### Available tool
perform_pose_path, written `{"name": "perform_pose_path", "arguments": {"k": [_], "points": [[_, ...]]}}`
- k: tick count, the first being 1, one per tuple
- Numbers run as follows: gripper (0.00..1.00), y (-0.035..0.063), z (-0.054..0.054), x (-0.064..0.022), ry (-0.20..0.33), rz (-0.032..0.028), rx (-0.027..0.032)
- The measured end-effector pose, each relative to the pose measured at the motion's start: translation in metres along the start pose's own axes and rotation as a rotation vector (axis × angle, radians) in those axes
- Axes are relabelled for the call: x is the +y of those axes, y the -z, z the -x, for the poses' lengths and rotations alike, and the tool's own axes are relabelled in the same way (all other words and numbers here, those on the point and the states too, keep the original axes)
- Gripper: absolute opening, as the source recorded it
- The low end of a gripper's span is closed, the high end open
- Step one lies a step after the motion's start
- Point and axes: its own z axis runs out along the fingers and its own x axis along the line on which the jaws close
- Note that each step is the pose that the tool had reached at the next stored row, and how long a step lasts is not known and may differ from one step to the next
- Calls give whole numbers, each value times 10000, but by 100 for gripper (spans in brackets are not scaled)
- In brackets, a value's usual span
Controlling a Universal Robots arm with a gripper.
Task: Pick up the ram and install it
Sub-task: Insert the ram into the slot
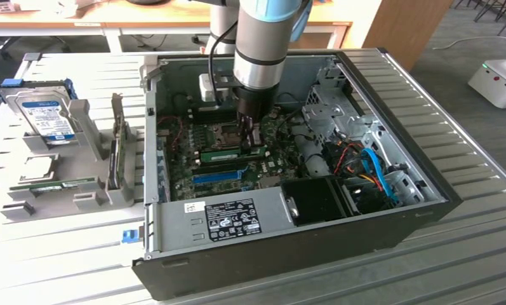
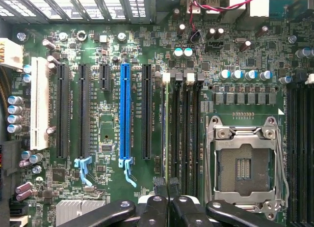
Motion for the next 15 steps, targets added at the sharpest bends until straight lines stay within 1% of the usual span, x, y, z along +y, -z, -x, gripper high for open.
{"name": "perform_pose_path", "arguments": {"k": [1,3,4,5,15], "points": [[13,0,0,0,0,-1,1],[24,0,0,0,0,-1,0],[24,0,0,0,0,-1,0],[31,0,0,0,0,-1,0],[31,4,1,0,0,-2,-2]]}}
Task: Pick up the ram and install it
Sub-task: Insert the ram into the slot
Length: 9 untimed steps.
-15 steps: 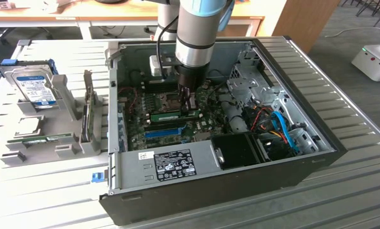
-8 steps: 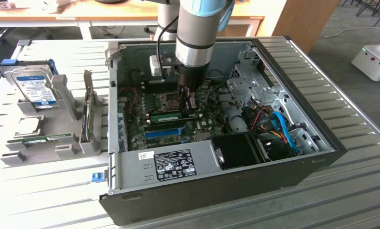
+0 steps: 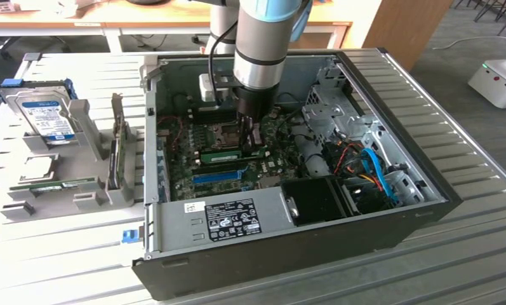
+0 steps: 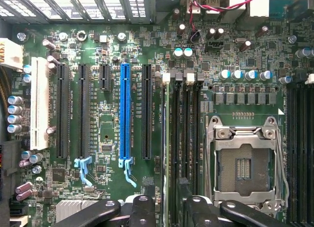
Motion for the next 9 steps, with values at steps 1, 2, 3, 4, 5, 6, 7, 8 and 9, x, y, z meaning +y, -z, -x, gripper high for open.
{"name": "perform_pose_path", "arguments": {"k": [1,2,3,4,5,6,7,8,9], "points": [[31,6,0,0,0,1,1],[31,11,-1,0,0,0,1],[31,19,-1,1,0,0,2],[31,27,0,1,0,1,1],[31,34,-1,1,0,1,2],[31,40,-1,1,0,1,2],[31,47,-1,1,0,1,1],[31,56,-1,1,0,0,1],[31,66,-1,1,0,0,2]]}}
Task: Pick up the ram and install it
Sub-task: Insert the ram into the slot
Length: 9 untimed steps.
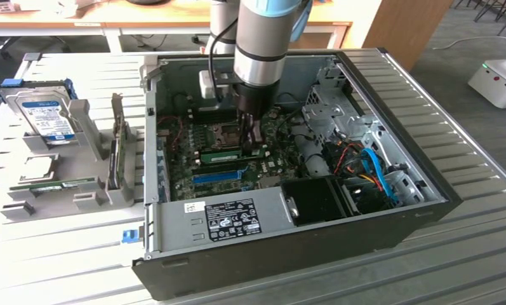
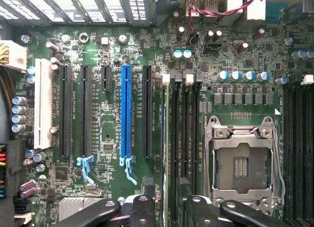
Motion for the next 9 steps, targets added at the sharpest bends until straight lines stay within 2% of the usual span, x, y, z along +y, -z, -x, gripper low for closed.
{"name": "perform_pose_path", "arguments": {"k": [9], "points": [[31,105,0,-5,-1,0,0]]}}
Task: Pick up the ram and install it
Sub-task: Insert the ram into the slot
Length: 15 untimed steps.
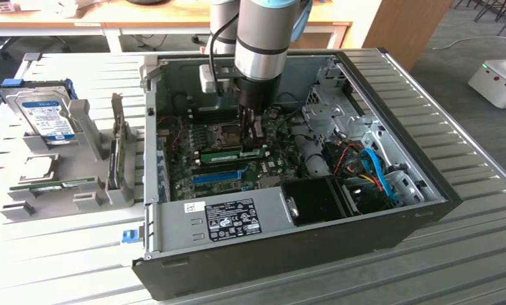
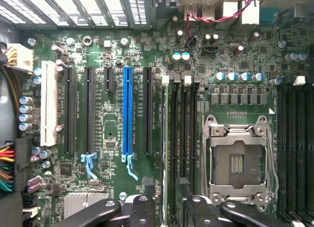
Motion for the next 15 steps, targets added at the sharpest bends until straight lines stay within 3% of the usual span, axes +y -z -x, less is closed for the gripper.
{"name": "perform_pose_path", "arguments": {"k": [15], "points": [[31,174,0,-6,0,-1,0]]}}
